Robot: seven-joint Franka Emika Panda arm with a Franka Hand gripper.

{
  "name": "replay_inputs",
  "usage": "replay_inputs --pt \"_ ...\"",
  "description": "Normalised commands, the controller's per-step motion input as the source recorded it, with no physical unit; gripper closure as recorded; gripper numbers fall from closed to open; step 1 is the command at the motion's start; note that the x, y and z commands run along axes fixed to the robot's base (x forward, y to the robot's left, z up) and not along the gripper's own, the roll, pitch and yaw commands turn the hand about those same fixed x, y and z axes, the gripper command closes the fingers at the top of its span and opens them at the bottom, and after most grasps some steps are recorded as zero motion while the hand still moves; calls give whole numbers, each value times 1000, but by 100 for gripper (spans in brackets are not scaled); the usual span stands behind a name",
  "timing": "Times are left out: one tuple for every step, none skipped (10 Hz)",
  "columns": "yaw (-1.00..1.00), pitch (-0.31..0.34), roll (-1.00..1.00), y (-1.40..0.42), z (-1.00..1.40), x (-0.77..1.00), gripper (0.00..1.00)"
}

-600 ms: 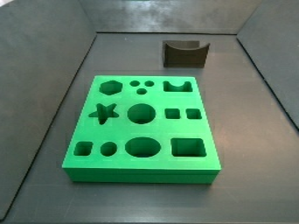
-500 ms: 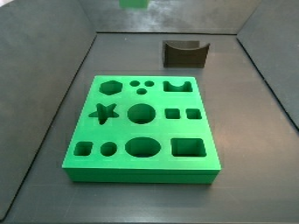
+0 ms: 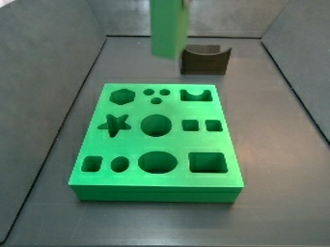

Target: Insert the arch object.

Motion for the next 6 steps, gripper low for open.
replay_inputs --pt "-743 33 -44 177 -937 363 100" --pt "-709 34 -50 194 -926 400 100" --pt "-783 7 -106 94 -831 349 100" --pt "-854 -139 -171 0 -463 3 100" --pt "-791 -210 -253 0 -314 9 100" --pt "-774 -229 -276 0 -271 11 100"
